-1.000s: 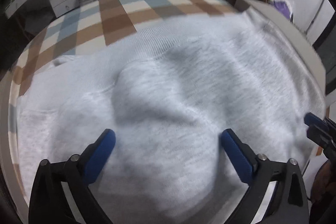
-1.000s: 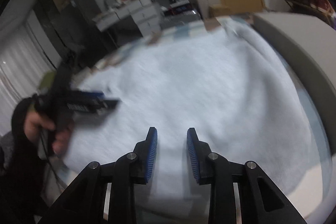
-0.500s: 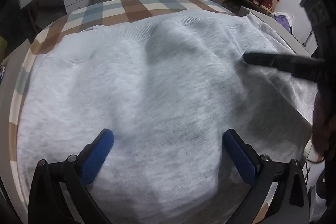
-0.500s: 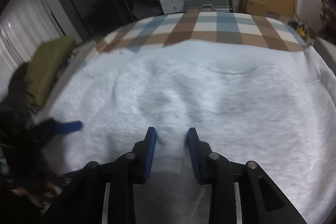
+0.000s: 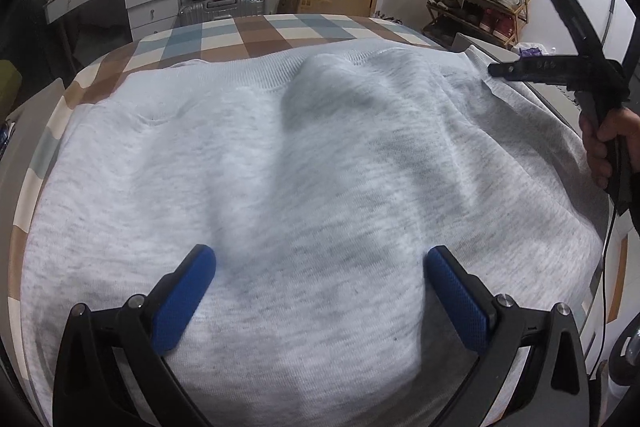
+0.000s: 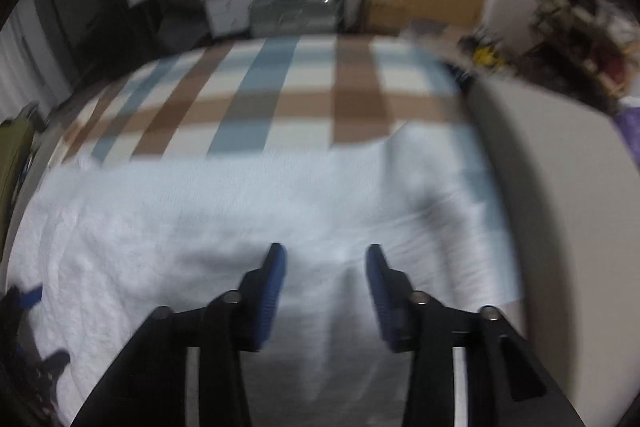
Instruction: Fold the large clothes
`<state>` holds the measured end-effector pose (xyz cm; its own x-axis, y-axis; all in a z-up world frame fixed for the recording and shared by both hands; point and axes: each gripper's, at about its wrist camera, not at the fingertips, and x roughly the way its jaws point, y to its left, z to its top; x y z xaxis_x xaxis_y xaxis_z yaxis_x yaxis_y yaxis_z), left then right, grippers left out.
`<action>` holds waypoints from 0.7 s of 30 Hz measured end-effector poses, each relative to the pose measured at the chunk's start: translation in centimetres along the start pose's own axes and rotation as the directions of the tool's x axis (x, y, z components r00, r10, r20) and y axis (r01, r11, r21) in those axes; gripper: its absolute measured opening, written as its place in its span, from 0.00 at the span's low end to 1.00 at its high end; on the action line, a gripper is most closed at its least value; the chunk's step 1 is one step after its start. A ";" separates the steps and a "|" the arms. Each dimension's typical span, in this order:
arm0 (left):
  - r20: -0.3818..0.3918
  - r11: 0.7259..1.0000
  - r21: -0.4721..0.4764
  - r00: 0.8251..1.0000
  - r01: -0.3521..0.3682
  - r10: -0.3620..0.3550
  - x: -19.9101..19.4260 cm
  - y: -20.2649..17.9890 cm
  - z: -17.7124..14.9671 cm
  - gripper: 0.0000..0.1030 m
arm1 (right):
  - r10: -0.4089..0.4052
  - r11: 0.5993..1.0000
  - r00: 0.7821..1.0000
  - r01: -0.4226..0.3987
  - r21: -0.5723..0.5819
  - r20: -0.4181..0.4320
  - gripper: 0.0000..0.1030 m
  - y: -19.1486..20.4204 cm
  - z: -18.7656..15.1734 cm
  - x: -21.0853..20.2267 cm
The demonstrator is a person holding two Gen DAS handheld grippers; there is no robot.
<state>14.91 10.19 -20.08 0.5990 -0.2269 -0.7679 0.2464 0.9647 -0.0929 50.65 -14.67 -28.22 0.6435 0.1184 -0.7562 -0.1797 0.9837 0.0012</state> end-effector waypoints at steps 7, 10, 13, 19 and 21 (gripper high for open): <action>0.007 1.000 -0.001 1.000 0.001 -0.001 -0.2 -0.1 -0.3 0.99 | -0.103 0.994 0.984 0.098 -0.037 -0.149 0.20 -3.8 -1.7 8.4; 0.008 1.000 -0.003 1.000 0.005 -0.005 -0.4 -0.1 -0.4 0.99 | -0.044 0.999 0.998 0.042 -0.033 -0.048 0.20 -3.6 -2.9 8.0; -0.024 1.000 0.015 1.000 0.002 -0.001 -1.1 -0.4 -0.1 0.99 | 0.081 0.996 0.996 -0.080 -0.037 0.024 0.22 -2.9 -6.2 7.0; -0.012 0.989 0.078 0.992 -0.128 0.129 -4.7 2.2 2.2 0.98 | 0.164 0.986 0.985 -0.164 -0.001 0.047 0.25 -4.0 -13.2 12.9; -0.124 0.982 0.063 0.975 -0.178 0.185 -2.3 4.7 2.3 0.98 | 0.187 0.981 0.978 -0.190 0.026 0.094 0.25 -4.9 -13.9 14.9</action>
<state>16.46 14.94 -17.24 0.5349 -0.0264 -0.8445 0.1835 0.9793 0.0856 50.74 -19.64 -48.58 0.6656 0.3126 -0.6776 -0.2796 0.9464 0.1619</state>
